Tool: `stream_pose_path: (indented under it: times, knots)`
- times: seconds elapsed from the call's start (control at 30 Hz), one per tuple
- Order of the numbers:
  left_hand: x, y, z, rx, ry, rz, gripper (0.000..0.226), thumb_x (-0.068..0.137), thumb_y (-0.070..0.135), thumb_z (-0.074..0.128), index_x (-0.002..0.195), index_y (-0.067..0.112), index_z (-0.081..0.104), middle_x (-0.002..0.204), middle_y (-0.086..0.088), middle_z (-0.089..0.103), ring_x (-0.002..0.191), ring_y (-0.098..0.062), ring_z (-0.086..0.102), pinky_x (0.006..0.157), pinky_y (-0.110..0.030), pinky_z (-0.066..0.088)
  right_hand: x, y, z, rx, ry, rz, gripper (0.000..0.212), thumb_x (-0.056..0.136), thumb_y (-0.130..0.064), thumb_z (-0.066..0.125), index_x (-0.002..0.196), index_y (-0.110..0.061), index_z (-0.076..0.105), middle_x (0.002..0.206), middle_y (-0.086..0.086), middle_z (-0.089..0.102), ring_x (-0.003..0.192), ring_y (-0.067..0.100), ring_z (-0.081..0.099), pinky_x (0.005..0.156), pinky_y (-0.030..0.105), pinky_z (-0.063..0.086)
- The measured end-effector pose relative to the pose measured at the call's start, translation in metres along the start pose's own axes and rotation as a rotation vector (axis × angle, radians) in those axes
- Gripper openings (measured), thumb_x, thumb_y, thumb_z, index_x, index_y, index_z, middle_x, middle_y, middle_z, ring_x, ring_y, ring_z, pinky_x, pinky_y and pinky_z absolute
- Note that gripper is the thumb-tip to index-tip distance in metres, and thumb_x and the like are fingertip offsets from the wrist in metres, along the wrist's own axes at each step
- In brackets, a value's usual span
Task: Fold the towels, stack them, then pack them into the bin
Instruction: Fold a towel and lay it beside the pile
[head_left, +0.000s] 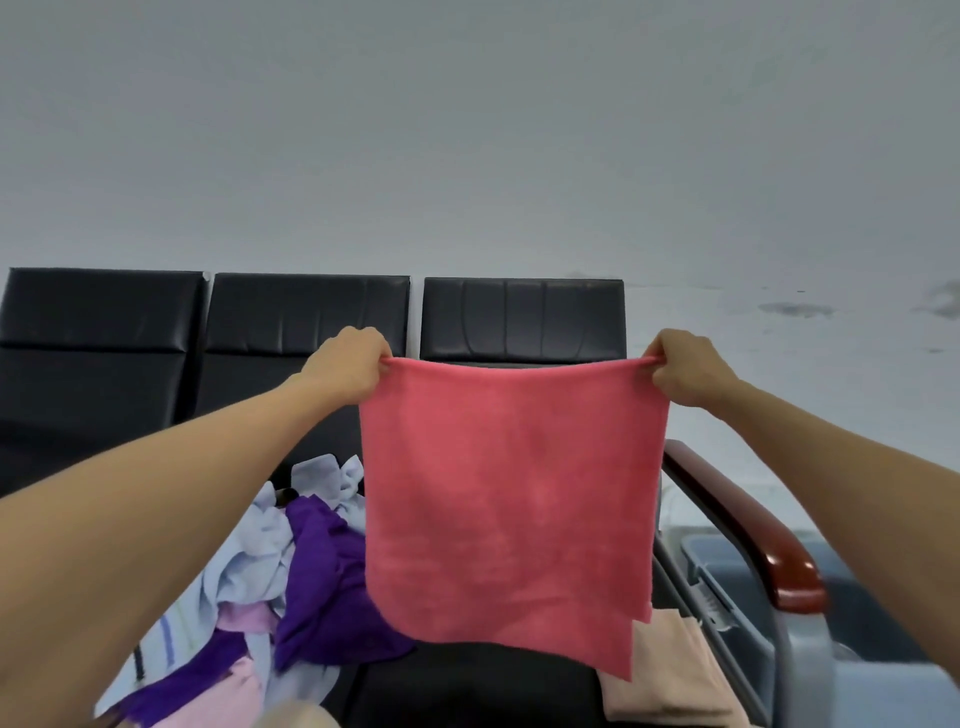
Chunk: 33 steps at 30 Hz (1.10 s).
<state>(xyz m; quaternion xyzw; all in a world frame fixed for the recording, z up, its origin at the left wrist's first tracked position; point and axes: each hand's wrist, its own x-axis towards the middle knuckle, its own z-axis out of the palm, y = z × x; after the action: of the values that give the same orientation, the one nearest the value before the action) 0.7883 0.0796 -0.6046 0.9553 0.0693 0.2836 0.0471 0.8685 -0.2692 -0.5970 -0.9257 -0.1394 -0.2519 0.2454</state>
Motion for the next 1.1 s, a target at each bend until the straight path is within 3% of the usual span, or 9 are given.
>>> stream_pose_path:
  times: [0.13, 0.2, 0.3, 0.43, 0.57, 0.67, 0.77, 0.93, 1.1]
  knots:
    - [-0.002, 0.01, 0.005, 0.069, -0.025, 0.023, 0.026, 0.088, -0.001, 0.045, 0.1, 0.006, 0.067, 0.101, -0.015, 0.061, 0.086, -0.035, 0.061, 0.075, -0.044, 0.053, -0.003, 0.004, 0.0, 0.0, -0.016, -0.001, 0.032, 0.075, 0.013, 0.046, 0.063, -0.015, 0.055, 0.09, 0.011, 0.063, 0.085, 0.024, 0.054, 0.069, 0.031, 0.044]
    - [-0.004, 0.013, 0.01, 0.071, -0.045, 0.036, 0.029, 0.084, -0.005, 0.044, 0.099, 0.004, 0.067, 0.1, -0.015, 0.063, 0.085, -0.034, 0.061, 0.076, -0.044, 0.054, -0.003, 0.007, 0.0, 0.002, -0.009, 0.008, 0.034, 0.073, 0.014, 0.049, 0.059, -0.016, 0.054, 0.08, 0.006, 0.061, 0.083, 0.023, 0.054, 0.066, 0.029, 0.044]
    - [-0.007, 0.014, 0.012, 0.049, -0.06, 0.044, 0.029, 0.079, -0.007, 0.051, 0.096, 0.006, 0.071, 0.096, -0.015, 0.067, 0.083, -0.032, 0.063, 0.074, -0.04, 0.055, -0.001, 0.013, 0.0, 0.015, -0.025, 0.03, 0.023, 0.068, 0.013, 0.065, 0.071, -0.009, 0.06, 0.075, 0.003, 0.058, 0.082, 0.024, 0.054, 0.064, 0.026, 0.042]
    - [-0.011, 0.013, 0.01, 0.02, -0.097, 0.038, 0.032, 0.074, -0.01, 0.06, 0.097, 0.009, 0.073, 0.097, -0.012, 0.069, 0.086, -0.03, 0.066, 0.075, -0.037, 0.056, -0.003, 0.013, -0.001, 0.084, -0.138, 0.023, 0.035, 0.064, 0.005, 0.079, 0.092, -0.015, 0.071, 0.087, 0.005, 0.062, 0.087, 0.019, 0.055, 0.074, 0.024, 0.041]
    - [-0.014, 0.01, 0.01, 0.04, -0.154, 0.037, 0.032, 0.076, -0.009, 0.057, 0.098, 0.008, 0.073, 0.098, -0.014, 0.07, 0.083, -0.029, 0.066, 0.074, -0.036, 0.056, 0.0, 0.016, -0.003, 0.195, -0.379, 0.037, 0.011, 0.069, -0.011, 0.083, 0.075, -0.018, 0.077, 0.078, 0.001, 0.064, 0.082, 0.017, 0.055, 0.073, 0.028, 0.047]
    - [-0.016, 0.005, 0.01, 0.056, -0.168, 0.036, 0.03, 0.079, -0.006, 0.048, 0.094, 0.004, 0.072, 0.097, -0.015, 0.068, 0.08, -0.031, 0.063, 0.071, -0.037, 0.052, -0.003, 0.016, -0.007, 0.289, -0.586, 0.097, 0.009, 0.085, -0.022, 0.071, 0.088, -0.014, 0.075, 0.083, -0.001, 0.062, 0.08, 0.014, 0.053, 0.073, 0.027, 0.047]
    - [-0.017, 0.001, 0.008, 0.053, -0.196, 0.038, 0.033, 0.083, -0.002, 0.044, 0.099, 0.01, 0.07, 0.1, -0.011, 0.065, 0.085, -0.03, 0.062, 0.072, -0.036, 0.05, -0.005, 0.015, -0.011, 0.304, -0.675, 0.113, 0.015, 0.093, -0.02, 0.061, 0.089, -0.012, 0.072, 0.087, 0.0, 0.067, 0.086, 0.016, 0.058, 0.087, 0.034, 0.05]
    - [-0.018, -0.004, 0.0, 0.064, -0.185, 0.046, 0.026, 0.081, -0.005, 0.051, 0.086, 0.007, 0.073, 0.084, -0.01, 0.069, 0.081, -0.03, 0.065, 0.069, -0.037, 0.052, -0.004, 0.013, -0.015, 0.289, -0.56, 0.085, 0.015, 0.077, -0.011, 0.077, 0.092, -0.009, 0.075, 0.097, 0.002, 0.071, 0.094, 0.017, 0.063, 0.082, 0.032, 0.054]
    - [-0.023, -0.013, -0.002, -0.004, -0.133, 0.001, 0.033, 0.077, -0.009, 0.056, 0.093, 0.011, 0.076, 0.092, -0.008, 0.073, 0.085, -0.025, 0.068, 0.08, -0.04, 0.057, -0.009, 0.008, -0.01, 0.374, -0.497, 0.04, 0.022, 0.065, 0.001, 0.082, 0.075, -0.01, 0.066, 0.08, 0.007, 0.063, 0.081, 0.019, 0.059, 0.084, 0.037, 0.051]
